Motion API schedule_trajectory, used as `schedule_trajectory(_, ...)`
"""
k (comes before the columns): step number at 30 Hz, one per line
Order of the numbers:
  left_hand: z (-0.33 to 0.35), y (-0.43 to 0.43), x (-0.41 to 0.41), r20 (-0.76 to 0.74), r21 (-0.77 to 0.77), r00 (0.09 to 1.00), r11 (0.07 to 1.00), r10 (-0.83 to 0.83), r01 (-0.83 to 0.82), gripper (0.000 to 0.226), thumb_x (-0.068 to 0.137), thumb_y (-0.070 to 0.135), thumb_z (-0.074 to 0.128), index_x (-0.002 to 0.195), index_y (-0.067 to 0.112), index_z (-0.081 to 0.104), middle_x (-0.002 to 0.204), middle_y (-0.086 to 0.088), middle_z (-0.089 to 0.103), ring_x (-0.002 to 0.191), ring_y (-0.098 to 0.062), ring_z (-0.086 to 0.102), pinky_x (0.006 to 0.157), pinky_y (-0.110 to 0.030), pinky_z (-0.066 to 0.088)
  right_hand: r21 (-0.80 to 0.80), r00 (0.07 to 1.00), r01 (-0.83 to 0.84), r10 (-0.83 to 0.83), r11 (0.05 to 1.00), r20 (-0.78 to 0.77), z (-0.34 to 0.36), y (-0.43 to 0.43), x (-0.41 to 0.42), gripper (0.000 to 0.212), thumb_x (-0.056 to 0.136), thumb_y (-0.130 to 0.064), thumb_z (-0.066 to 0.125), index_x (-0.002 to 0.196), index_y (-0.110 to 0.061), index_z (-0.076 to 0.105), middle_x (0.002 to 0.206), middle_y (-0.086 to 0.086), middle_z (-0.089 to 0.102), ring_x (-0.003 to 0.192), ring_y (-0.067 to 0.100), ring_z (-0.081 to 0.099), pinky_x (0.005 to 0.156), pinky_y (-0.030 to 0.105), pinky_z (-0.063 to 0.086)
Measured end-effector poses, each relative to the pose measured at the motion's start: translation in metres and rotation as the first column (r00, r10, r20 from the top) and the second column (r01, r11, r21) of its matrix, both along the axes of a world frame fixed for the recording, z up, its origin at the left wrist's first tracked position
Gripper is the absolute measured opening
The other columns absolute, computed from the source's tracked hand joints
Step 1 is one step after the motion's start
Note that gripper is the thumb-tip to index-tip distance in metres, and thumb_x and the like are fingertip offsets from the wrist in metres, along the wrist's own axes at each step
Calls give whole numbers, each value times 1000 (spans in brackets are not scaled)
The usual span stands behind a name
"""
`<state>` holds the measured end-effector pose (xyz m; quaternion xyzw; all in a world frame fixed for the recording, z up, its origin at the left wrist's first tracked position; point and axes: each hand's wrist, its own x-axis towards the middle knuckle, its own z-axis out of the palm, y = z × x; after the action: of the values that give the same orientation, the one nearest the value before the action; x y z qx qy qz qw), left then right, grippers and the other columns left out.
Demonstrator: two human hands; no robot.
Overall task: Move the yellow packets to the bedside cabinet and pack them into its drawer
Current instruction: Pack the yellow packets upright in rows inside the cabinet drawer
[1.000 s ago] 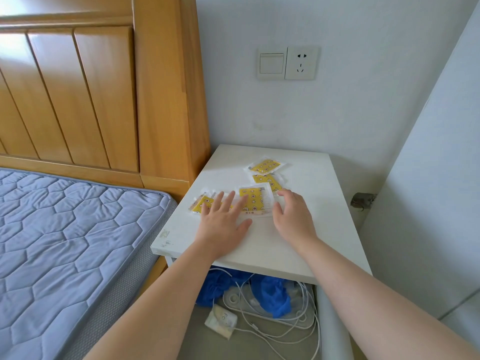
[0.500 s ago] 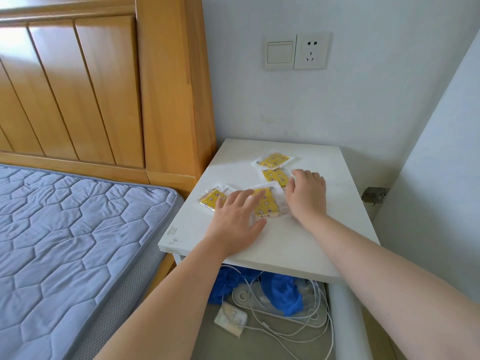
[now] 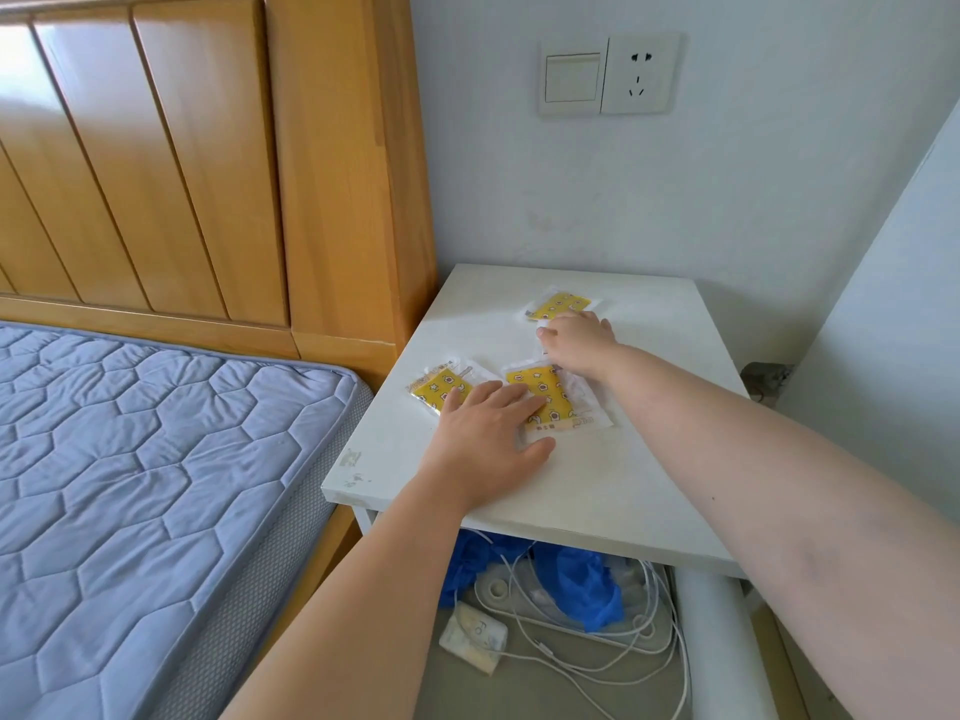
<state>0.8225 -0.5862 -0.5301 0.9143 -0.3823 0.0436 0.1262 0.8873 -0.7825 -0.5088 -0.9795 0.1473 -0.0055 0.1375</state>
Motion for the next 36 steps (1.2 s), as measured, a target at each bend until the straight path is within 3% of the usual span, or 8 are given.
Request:
schedule_trajectory(6,2,2,-2,-18,-124,1000,992,4,-6,55,87,55,36,135,31,48,129,8,48,125,-17,38,112,-40,22,229,872,-31,-86,973,483,8,-9,-31,38,95,-18,44,128,-3,55,136,7,49,126,22,43,102,28,32)
schedule_trajectory(12,2,2,-5,39,-118,999,993,3,2,56,90,52,44,141,32,40,133,4,44,128,-19,35,114,-36,18,309,724,47,-246,950,644,-8,-25,-76,24,84,-12,46,66,3,51,74,15,54,71,30,49,60,35,35)
schedule_trajectory(15,4,1,-5,14,-21,1000,1000,20,-19,58,91,58,39,145,38,33,154,5,25,143,-18,16,119,-44,7,214,829,4,-123,977,545,-12,-21,-71,23,93,-17,49,109,-6,61,123,12,55,117,28,47,92,30,36)
schedule_trajectory(18,5,1,-5,-37,44,999,999,25,-23,62,89,63,40,146,38,32,156,8,22,144,-16,11,119,-45,3,34,971,-61,52,998,235,-18,-17,-61,46,99,-35,38,145,-27,35,156,5,24,144,26,15,115,45,15)
schedule_trajectory(21,6,2,-3,-34,33,999,999,26,-25,59,91,57,43,145,34,35,153,9,28,143,-15,17,119,-42,5,-65,991,-69,76,996,115,-19,-12,-62,43,101,-42,29,143,-36,38,155,-5,25,145,20,9,113,54,13)
schedule_trajectory(27,4,6,-4,7,-171,999,984,-44,45,41,89,11,46,127,18,61,144,0,46,137,-21,32,116,-36,15,97,962,23,-48,995,267,-20,0,-87,30,98,-36,39,111,-26,65,140,-8,47,138,15,26,111,54,17)
schedule_trajectory(31,7,11,-9,123,-285,936,916,329,-284,37,91,23,44,123,15,61,144,-6,43,138,-25,29,115,-50,16,202,890,48,-134,978,435,-23,6,-119,29,92,-23,47,67,-17,61,111,-4,61,122,16,42,112,54,17)
schedule_trajectory(36,3,4,-5,-27,-128,881,873,472,-471,52,94,50,33,135,19,43,145,-6,40,137,-27,29,111,-54,23,94,861,95,-129,991,491,-28,15,-142,24,92,-21,52,108,-11,68,144,7,43,139,23,29,115,50,9)
